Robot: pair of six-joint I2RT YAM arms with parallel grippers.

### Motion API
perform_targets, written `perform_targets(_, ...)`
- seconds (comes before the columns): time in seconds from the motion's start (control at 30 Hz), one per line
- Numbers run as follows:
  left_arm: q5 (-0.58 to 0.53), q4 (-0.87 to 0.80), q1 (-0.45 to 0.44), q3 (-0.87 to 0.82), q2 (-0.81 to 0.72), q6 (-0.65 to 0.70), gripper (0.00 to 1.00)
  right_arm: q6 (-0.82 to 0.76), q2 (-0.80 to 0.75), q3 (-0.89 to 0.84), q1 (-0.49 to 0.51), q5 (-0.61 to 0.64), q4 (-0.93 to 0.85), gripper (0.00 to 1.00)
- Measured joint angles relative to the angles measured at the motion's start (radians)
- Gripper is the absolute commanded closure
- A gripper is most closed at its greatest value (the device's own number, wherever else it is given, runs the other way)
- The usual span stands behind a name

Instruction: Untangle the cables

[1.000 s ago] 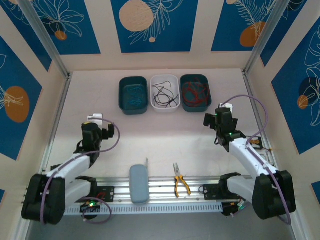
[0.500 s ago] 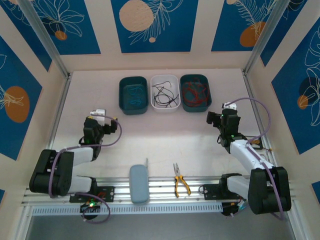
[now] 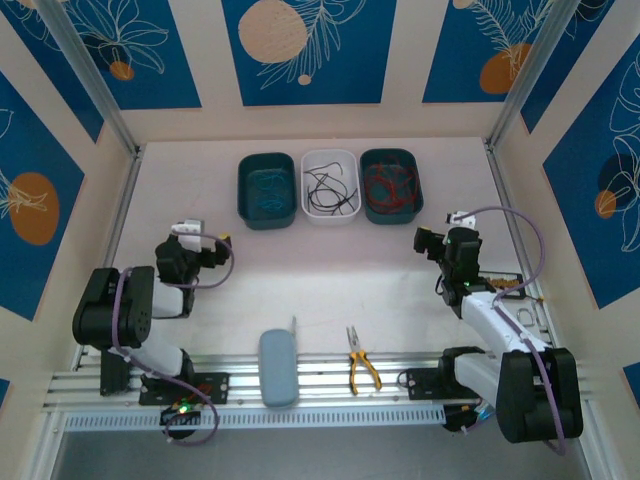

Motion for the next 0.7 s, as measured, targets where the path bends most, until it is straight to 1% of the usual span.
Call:
perform_targets(0.07,0.056,-0.006,0.010,0.008,0.000,0.001,0.00,0.000,-0.011,-0.018,-0.001,-0.013,0.016,0.01)
perform_targets(0.17,0.108,-0.020,0.010,0.031,0.000,0.003,0.00,0.000,-0.019,-0.043,-0.004,-0.035,0.036,0.01)
perform_targets(0.27,0.119,-0.031,0.007,0.042,0.000,0.004,0.00,0.000,-0.010,-0.054,-0.010,-0.048,0.058,0.01)
perform_targets(0.53,-0.051,-0.108,-0.046,0.067,0.000,0.003,0.00,0.000,0.107,-0.055,-0.015,-0.073,0.166,0.01)
perform_targets(0.7,-0.102,-0.129,-0.053,0.070,0.000,0.003,0.00,-0.001,0.184,-0.055,-0.026,-0.092,0.270,0.01)
